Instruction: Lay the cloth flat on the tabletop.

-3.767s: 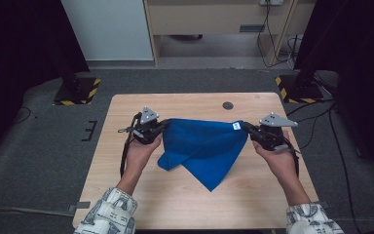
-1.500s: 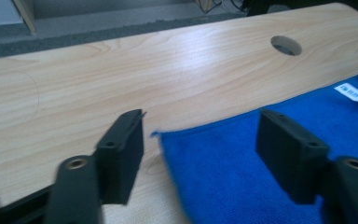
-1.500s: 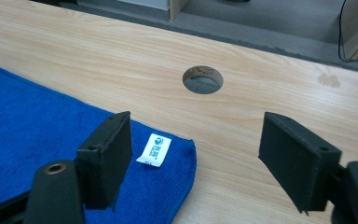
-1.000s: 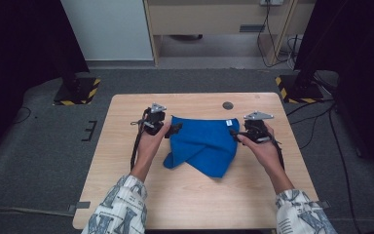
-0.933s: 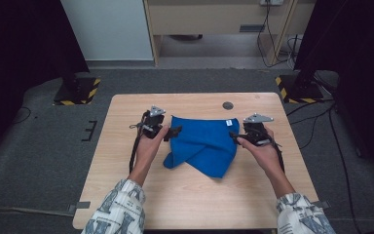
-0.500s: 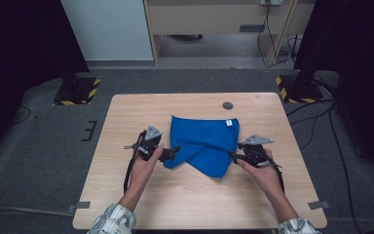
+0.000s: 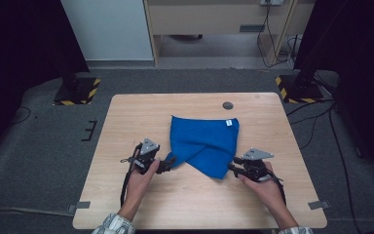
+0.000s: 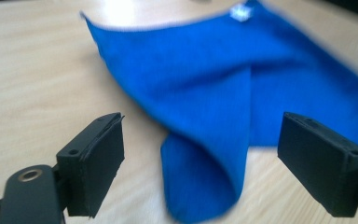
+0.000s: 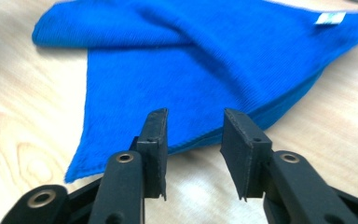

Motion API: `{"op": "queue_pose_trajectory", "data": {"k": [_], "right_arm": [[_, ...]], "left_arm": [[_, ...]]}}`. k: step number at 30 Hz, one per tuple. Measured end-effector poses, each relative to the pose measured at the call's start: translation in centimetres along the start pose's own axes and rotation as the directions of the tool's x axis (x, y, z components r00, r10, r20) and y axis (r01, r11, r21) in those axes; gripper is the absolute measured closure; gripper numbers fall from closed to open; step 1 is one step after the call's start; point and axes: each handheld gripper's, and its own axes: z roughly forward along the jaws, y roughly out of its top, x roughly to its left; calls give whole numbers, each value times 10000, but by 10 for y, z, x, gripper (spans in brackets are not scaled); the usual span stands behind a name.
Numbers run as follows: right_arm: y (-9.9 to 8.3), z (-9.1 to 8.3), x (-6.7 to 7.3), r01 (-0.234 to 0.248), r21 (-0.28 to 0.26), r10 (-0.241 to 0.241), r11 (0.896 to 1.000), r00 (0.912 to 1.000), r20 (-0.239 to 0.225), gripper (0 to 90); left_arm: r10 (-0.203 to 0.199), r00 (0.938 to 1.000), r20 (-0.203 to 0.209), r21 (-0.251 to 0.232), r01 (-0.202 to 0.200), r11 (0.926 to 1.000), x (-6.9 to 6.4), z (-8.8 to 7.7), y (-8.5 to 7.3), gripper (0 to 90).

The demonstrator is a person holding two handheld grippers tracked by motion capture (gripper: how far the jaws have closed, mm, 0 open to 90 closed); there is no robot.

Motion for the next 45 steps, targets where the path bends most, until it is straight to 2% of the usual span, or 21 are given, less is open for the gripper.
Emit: {"op": "queue_pose_trajectory", "data": {"k": [4, 6, 8, 11, 16, 19, 21, 25, 30, 32, 34, 40, 45], "right_arm": [[0, 1, 8, 137, -48, -138, 9999, 9998, -121, 619], [3, 0, 13, 171, -114, -172, 9998, 9997, -155, 592], [4, 0, 17, 351, -109, -352, 9993, 9993, -132, 557], [4, 0, 22, 488, -71, -490, 9988, 9986, -209, 523], [7, 3, 34, 693, -249, -706, 9973, 9960, -549, 551], [8, 6, 40, 882, -249, -898, 9958, 9932, -743, 537], [6, 10, 42, 1018, -77, -1021, 9948, 9916, -790, 510], [3, 15, 45, 1217, 207, -1194, 9924, 9889, -881, 458], [-2, 22, 47, 1372, 630, -1307, 9885, 9866, -978, 446], [-3, 24, 48, 1478, 710, -1409, 9865, 9856, -940, 477], [-3, 24, 48, 1483, 762, -1409, 9860, 9856, -939, 519], [-5, 25, 44, 1557, 1019, -1473, 9825, 9854, -856, 650], [-6, 25, 39, 1535, 1046, -1465, 9826, 9866, -721, 818]], "left_arm": [[165, 9998, -111, 405, -161, 9990, -6, -2, -8, 123], [386, 9992, -117, 483, -379, 9981, -10, -3, -9, 121], [450, 9987, -238, 508, -437, 9977, -13, -3, -10, 126], [536, 9982, -275, 615, -518, 9968, -17, 0, -9, 177], [623, 9980, -77, 865, -614, 9944, -21, 5, -10, 310], [881, 9961, -58, 1112, -869, 9900, -24, 8, -11, 365], [976, 9952, -108, 1296, -953, 9870, -25, 11, -12, 407], [1114, 9937, -82, 1333, -1093, 9850, -27, 13, -11, 472], [1237, 9922, -128, 1543, -1203, 9807, -27, 19, -12, 538], [1308, 9912, -199, 1423, -1267, 9817, -26, 19, -10, 583], [1376, 9905, -40, 1369, -1358, 9812, -26, 19, -8, 622], [1435, 9896, 111, 1538, -1435, 9776, -27, 22, -8, 723], [1302, 9915, 36, 1292, -1296, 9831, -25, 24, -6, 855]]}}
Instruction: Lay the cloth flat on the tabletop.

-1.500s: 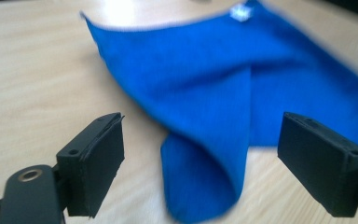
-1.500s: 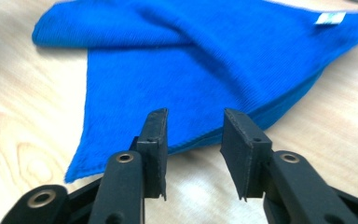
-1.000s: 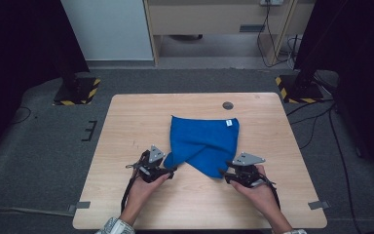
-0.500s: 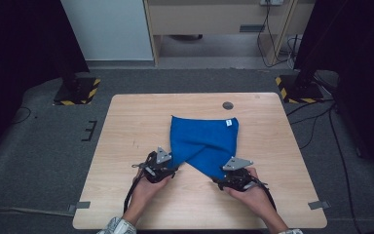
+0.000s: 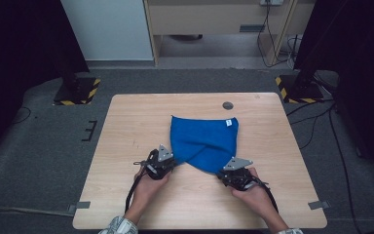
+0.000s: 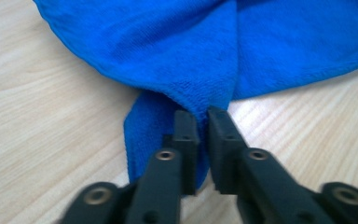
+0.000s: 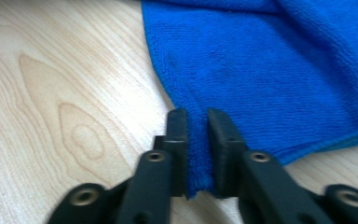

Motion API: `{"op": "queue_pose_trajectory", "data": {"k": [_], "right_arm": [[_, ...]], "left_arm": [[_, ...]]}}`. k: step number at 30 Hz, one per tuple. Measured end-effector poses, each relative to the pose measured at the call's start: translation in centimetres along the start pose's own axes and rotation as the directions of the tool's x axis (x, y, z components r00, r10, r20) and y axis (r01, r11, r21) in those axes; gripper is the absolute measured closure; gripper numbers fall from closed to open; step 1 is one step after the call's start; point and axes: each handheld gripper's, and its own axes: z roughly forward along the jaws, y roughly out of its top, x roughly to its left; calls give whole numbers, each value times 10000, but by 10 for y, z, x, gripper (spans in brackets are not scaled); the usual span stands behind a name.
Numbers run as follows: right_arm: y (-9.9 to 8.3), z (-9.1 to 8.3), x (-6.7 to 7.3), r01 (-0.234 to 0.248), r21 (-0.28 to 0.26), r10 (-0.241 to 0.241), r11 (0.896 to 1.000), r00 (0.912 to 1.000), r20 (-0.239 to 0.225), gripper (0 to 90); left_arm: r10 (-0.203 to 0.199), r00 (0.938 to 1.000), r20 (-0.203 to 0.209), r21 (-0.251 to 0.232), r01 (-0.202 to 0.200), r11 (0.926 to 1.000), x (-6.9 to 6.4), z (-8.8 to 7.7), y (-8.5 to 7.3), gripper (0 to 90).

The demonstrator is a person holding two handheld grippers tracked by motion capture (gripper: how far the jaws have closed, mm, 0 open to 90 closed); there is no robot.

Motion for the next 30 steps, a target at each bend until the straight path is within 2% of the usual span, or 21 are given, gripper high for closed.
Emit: {"op": "queue_pose_trajectory", "data": {"k": [3, 8, 13, 17, 24, 28, 30], "right_arm": [[0, -3, -4, -101, -131, 102, 9999, 9999, 30, 856], [-2, -12, -15, -433, -270, 437, 9987, 9990, 124, 860], [-8, -27, -31, -748, -454, 767, 9962, 9962, 408, 860], [-13, -35, -42, -1052, -515, 1080, 9931, 9927, 542, 860], [-15, -39, -38, -853, -390, 871, 9956, 9951, 466, 858], [-16, -42, -36, -797, -407, 816, 9960, 9955, 489, 854], [-16, -43, -36, -826, -387, 846, 9958, 9951, 512, 849]], "left_arm": [[-32, 10000, -83, -190, 30, 9998, 1, -3, 2, 882], [-557, 9976, -402, -566, 534, 9970, 10, -13, 3, 881], [-958, 9940, -521, -446, 935, 9946, 21, -13, 0, 878], [-1019, 9928, -630, -330, 1000, 9944, 26, -10, -2, 872], [-924, 9947, -440, 288, 938, 9952, 26, -6, -8, 854], [-825, 9956, -454, 282, 838, 9961, 24, -10, -11, 799], [-915, 9935, -672, 171, 928, 9955, 25, -14, -13, 719]]}}
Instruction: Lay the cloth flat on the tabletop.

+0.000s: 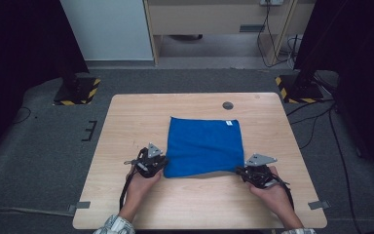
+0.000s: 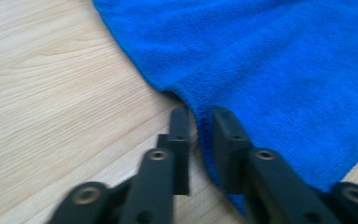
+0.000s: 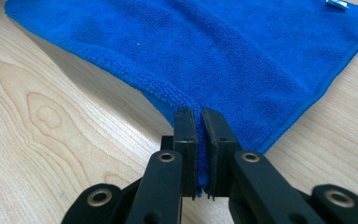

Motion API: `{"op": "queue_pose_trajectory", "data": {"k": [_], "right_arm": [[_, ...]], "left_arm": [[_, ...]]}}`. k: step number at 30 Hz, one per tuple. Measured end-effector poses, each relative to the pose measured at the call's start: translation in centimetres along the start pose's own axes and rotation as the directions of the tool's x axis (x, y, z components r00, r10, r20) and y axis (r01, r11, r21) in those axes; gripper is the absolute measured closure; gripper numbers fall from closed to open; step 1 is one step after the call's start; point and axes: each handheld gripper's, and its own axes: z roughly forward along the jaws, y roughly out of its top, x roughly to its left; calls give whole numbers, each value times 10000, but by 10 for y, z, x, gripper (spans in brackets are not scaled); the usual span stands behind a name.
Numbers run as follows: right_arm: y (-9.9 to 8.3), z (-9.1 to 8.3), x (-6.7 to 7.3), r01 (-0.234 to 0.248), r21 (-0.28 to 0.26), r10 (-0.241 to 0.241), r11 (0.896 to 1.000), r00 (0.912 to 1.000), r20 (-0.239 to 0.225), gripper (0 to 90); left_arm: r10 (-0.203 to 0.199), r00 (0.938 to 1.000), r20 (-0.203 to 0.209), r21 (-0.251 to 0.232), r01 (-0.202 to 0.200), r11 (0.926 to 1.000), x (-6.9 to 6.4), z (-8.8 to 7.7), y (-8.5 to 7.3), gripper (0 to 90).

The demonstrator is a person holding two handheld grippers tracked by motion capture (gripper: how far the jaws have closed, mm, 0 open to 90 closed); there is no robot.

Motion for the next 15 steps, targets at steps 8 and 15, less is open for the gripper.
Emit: {"op": "queue_pose_trajectory", "data": {"k": [8, 15], "right_arm": [[-2, 0, -1, 55, 179, -56, 9998, 9999, 91, 838], [-3, -1, -3, 55, 200, -58, 9998, 9999, 144, 838]], "left_arm": [[-127, 9999, -66, -640, 122, 9979, -2, -33, -5, 558], [659, 9956, 661, -298, -641, 9975, -29, -36, -13, 548]]}}
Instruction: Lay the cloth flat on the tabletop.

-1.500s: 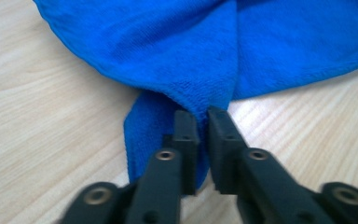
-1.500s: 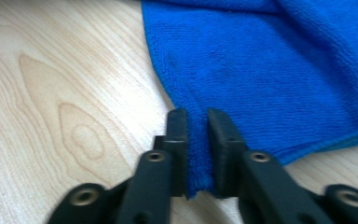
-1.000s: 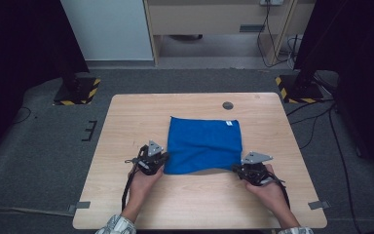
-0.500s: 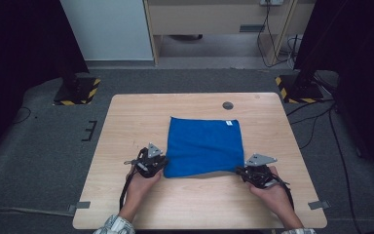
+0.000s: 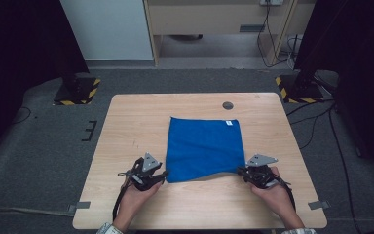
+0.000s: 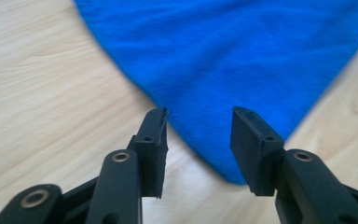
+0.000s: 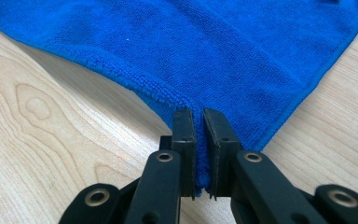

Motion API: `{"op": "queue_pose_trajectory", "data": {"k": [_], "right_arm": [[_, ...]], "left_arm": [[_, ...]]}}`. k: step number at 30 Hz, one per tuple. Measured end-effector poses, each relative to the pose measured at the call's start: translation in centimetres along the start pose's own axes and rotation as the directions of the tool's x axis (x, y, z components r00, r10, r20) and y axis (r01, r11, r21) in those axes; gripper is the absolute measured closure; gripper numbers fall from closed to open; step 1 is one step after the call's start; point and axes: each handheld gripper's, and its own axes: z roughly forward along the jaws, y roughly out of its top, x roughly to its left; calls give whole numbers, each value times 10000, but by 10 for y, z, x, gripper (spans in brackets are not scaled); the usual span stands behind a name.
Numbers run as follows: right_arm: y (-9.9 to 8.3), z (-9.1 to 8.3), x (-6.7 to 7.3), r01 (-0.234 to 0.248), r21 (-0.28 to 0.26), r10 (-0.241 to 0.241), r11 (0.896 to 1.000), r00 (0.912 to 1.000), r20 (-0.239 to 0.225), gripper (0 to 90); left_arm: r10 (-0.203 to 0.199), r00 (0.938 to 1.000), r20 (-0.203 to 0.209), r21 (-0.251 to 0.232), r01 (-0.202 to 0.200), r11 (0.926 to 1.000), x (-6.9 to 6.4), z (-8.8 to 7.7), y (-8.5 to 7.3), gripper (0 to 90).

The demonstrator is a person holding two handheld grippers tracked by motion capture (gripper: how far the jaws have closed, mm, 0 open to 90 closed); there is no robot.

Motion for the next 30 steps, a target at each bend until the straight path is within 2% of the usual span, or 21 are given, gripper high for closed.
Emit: {"op": "queue_pose_trajectory", "data": {"k": [4, 5, 7, 8, 13, 18, 25, 28, 30], "right_arm": [[0, 0, 1, 25, 41, -25, 10000, 10000, 20, 836], [-1, 0, 1, 78, 60, -78, 10000, 10000, 21, 833], [-2, 2, 2, 102, 144, -103, 9998, 9999, 7, 830], [-2, 3, 2, 152, 229, -151, 9996, 9999, -23, 829], [-4, 3, 0, 106, 307, -106, 9995, 9999, 20, 810], [-8, -7, 1, 74, 312, -74, 9995, 10000, -4, 809], [-18, -27, 14, 393, 379, -385, 9985, 9990, -211, 786], [-22, -30, 14, 345, 480, -331, 9983, 9991, -283, 676], [-23, -31, 14, 161, 513, -145, 9986, 9994, -327, 534]], "left_arm": [[324, 9988, 375, 458, -341, 9984, -10, 14, -1, 582], [355, 9990, 288, 683, -374, 9970, -10, 20, -2, 603], [71, 9988, 475, 878, -113, 9961, -8, 28, -4, 617], [107, 9989, 448, 806, -143, 9966, -9, 29, -4, 622], [235, 9989, 408, 957, -273, 9950, -13, 26, -5, 630], [330, 9980, 540, 1100, -388, 9932, -16, 23, -6, 633], [468, 9964, 707, 1312, -558, 9898, -22, 16, -9, 645], [514, 9960, 730, 1352, -610, 9889, -26, 14, -11, 643], [563, 9955, 762, 1387, -665, 9881, -28, 12, -12, 641]]}}
